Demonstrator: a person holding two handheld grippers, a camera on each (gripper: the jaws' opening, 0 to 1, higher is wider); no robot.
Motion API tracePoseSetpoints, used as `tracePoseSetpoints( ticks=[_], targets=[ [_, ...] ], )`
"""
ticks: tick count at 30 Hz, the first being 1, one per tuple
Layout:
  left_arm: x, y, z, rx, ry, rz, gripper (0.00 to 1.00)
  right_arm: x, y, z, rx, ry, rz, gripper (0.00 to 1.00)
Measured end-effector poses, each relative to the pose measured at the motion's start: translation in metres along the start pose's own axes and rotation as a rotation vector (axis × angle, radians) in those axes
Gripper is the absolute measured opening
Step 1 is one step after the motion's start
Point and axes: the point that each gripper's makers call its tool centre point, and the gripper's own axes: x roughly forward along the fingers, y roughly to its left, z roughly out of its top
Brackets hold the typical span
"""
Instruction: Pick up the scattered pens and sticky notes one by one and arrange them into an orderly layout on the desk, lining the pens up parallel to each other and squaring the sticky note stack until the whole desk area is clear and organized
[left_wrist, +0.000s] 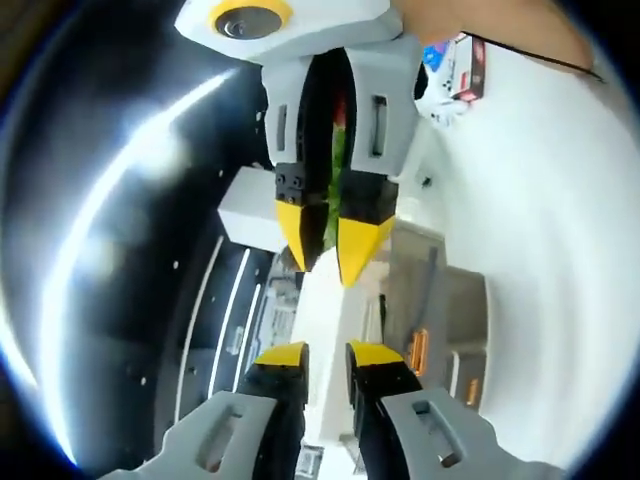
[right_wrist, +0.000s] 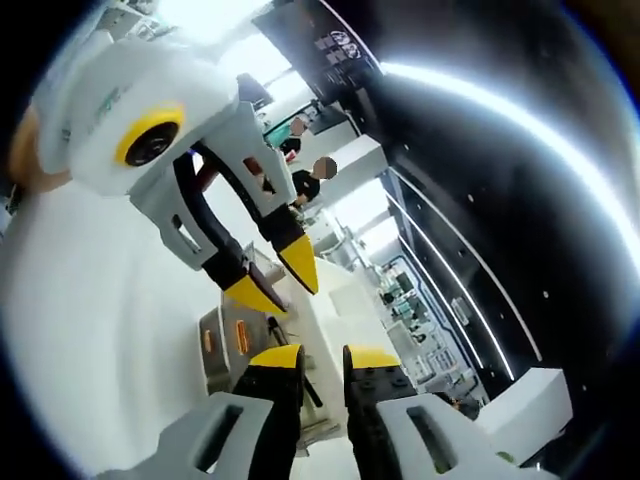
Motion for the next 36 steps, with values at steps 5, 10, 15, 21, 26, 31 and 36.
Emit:
tracePoseSetpoints(
  ticks=[5,10,15,21,26,31,36],
  targets=[
    [-0.016,-0.006,0.007,-0.016,-0.023,0.011,0.16,-0.009,0.004,0.007,-0.011,-0.001,-0.018,0.17],
    [-0.029,-0.005,0.009,-0.002,-0.005,0.013,0.16,-0.017,0.009,0.010,-0.014,0.005,-0.031,0.17],
    [-0.050,-0.003,0.019,0.000,-0.010,0.045,0.16,-0.031,0.011,0.017,-0.007,-0.028,-0.064,0.17],
    [-0.074,-0.008,0.028,-0.035,-0.029,0.090,0.17,-0.043,0.011,0.017,0.048,-0.091,-0.121,0.17],
    [-0.084,-0.014,0.028,-0.059,-0.030,0.107,0.17,-0.051,0.018,0.014,0.094,-0.137,-0.165,0.17],
    [-0.090,-0.021,0.023,-0.059,-0.022,0.107,0.17,-0.051,0.024,0.013,0.116,-0.157,-0.191,0.18],
    [-0.096,-0.041,0.014,-0.105,-0.027,0.101,0.17,-0.053,0.033,0.017,0.184,-0.237,-0.212,0.18]
  ],
)
